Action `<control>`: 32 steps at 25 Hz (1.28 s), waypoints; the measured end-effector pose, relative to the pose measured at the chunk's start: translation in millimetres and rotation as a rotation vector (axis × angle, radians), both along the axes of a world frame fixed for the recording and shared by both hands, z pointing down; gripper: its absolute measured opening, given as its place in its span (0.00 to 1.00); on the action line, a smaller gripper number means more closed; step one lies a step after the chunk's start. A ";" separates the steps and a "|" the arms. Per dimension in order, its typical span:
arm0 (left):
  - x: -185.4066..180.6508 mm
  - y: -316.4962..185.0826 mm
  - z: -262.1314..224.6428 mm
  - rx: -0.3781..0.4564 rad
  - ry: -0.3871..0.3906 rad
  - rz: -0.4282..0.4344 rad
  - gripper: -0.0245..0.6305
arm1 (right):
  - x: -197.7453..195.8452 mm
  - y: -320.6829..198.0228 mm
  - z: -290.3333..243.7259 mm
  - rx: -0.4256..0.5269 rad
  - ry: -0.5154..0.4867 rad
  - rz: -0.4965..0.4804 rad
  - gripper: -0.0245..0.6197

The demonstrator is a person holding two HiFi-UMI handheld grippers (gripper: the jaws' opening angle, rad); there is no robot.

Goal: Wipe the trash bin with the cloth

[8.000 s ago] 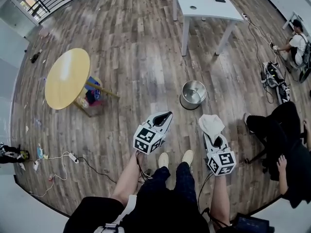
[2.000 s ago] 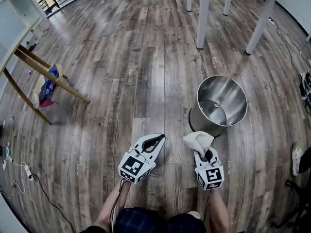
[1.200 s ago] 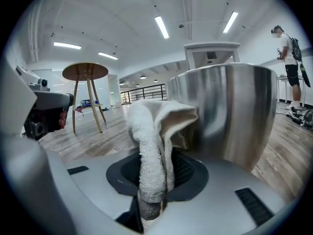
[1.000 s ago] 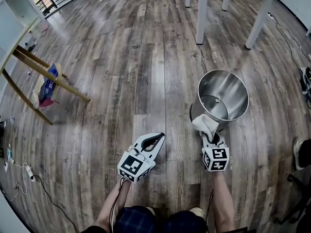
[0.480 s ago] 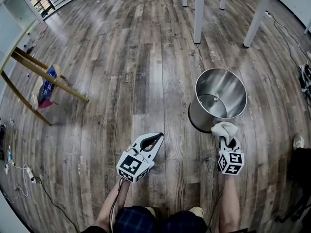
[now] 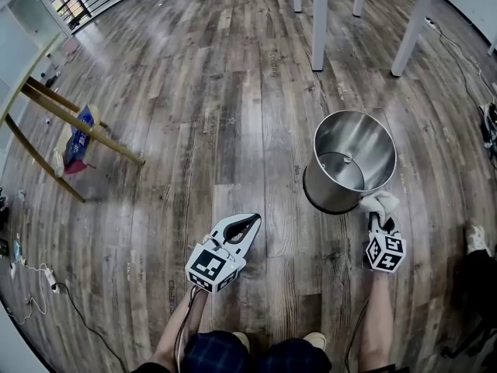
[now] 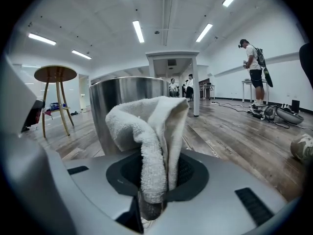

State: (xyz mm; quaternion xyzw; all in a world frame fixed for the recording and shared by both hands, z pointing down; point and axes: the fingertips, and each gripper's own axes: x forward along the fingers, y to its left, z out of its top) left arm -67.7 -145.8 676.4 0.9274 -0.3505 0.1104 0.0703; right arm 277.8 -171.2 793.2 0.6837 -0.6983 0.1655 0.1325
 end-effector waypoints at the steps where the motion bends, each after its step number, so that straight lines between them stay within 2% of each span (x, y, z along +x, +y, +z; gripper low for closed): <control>1: 0.4 0.1 0.6 0.000 -0.001 0.000 0.04 | -0.5 0.8 -0.7 0.003 0.000 -0.003 0.17; 5: 2.6 0.3 1.8 -0.003 0.000 0.002 0.04 | -11.7 17.9 -1.8 0.024 -0.016 -0.019 0.17; 9: 4.3 -0.3 5.7 -0.010 -0.001 0.003 0.04 | -41.1 41.9 4.6 0.027 -0.032 -0.072 0.17; 14: 4.1 -2.5 6.2 -0.011 0.000 0.000 0.04 | -109.2 59.8 5.6 0.028 -0.034 -0.211 0.17; 19: -2.0 -4.0 5.5 -0.008 -0.004 -0.014 0.04 | -183.3 51.1 8.7 0.013 -0.008 -0.375 0.17; 25: -18.2 -6.3 2.1 -0.011 0.001 -0.051 0.04 | -238.8 33.0 15.3 -0.012 0.022 -0.505 0.17; 28: -24.5 -9.1 0.1 -0.014 0.015 -0.070 0.04 | -249.4 18.4 22.1 -0.036 0.028 -0.512 0.17; 32: -23.6 -8.8 -1.3 -0.014 0.016 -0.066 0.04 | -244.0 -4.2 27.7 -0.064 0.013 -0.468 0.17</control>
